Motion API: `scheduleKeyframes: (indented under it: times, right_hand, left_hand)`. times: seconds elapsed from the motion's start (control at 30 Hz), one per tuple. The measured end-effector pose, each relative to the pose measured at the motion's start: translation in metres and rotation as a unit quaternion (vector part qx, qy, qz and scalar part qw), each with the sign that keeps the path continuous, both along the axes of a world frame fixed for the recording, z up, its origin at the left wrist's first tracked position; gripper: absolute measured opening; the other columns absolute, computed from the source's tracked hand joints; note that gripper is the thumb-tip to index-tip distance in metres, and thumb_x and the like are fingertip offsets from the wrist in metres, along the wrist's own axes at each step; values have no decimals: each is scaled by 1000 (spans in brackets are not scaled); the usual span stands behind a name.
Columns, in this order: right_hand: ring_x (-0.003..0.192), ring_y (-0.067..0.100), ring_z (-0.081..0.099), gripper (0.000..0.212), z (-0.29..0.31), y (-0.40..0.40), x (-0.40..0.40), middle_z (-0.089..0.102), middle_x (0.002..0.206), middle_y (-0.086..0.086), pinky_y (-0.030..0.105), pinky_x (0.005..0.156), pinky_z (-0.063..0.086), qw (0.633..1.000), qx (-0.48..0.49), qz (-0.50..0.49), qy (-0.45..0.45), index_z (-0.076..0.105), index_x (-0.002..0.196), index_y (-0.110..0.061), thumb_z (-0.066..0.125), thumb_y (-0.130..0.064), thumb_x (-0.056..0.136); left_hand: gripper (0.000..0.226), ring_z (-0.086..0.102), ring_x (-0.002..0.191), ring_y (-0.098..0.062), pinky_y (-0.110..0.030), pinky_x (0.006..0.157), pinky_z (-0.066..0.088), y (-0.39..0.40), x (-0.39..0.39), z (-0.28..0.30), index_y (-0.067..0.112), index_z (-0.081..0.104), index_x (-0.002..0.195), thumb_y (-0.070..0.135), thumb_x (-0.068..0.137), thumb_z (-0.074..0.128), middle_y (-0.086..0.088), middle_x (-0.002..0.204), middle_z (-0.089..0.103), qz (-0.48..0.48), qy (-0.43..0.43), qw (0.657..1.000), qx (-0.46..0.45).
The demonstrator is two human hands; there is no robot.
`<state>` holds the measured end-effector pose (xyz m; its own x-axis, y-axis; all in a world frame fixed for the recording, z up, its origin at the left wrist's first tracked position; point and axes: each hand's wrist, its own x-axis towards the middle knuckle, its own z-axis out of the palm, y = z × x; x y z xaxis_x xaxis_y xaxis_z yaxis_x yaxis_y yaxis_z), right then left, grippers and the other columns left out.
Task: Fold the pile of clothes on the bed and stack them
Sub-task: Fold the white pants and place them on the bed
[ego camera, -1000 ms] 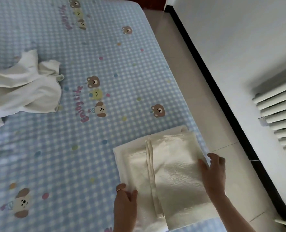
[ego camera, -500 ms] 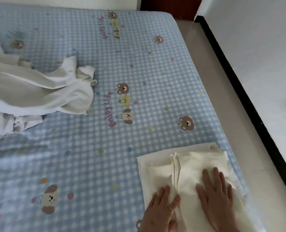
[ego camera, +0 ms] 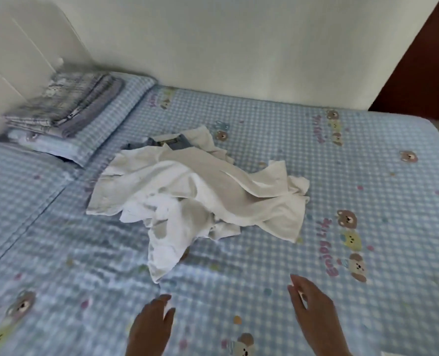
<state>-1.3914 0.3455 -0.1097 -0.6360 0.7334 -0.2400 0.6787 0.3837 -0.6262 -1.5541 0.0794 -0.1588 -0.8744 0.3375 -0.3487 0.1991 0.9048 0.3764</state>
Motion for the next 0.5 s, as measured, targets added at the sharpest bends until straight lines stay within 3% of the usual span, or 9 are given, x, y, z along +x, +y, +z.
scheduleKeyframes:
  times: [0.07, 0.17, 0.27, 0.43, 0.5]
  right_hand:
    - [111, 14, 61, 33, 6, -23, -78, 63, 123, -2, 31, 95, 47, 997, -7, 72, 24, 58, 126, -16, 56, -25, 94]
    - [112, 18, 60, 33, 9, -64, -181, 64, 122, 0, 32, 93, 47, 987, 43, 134, 75, 57, 127, -15, 54, -24, 95]
    - [122, 20, 54, 38, 6, -101, -272, 60, 130, 6, 32, 101, 39, 972, 96, 205, 60, 53, 132, -10, 51, -26, 96]
    - [121, 23, 53, 40, -12, -155, -373, 52, 136, 4, 33, 95, 41, 944, 165, 284, 40, 46, 135, -13, 46, -26, 97]
    - [133, 21, 42, 43, -24, -165, -404, 44, 145, 6, 31, 103, 36, 922, 210, 326, 20, 42, 138, -11, 47, -23, 97]
  left_hand:
    - [38, 63, 108, -17, -31, 92, 46, -29, -52, 10, 10, 62, 120, 28, 86, 64, -5, 115, 68, 54, 50, 996, 57]
    - [45, 66, 101, -22, -32, 85, 48, -55, -119, 21, 1, 65, 110, 37, 85, 55, -10, 107, 69, 66, 78, 991, 90]
    - [37, 56, 114, -22, -30, 96, 40, -75, -185, 18, 6, 56, 122, 22, 89, 61, -5, 121, 62, 77, 56, 991, 95]
    - [48, 45, 126, -19, -30, 104, 35, -89, -263, 4, 12, 43, 135, 29, 92, 57, -4, 134, 52, 72, 18, 991, 113]
    - [51, 41, 130, -18, -30, 107, 33, -94, -283, -6, 12, 40, 137, 28, 92, 57, -5, 138, 48, 76, -5, 990, 122]
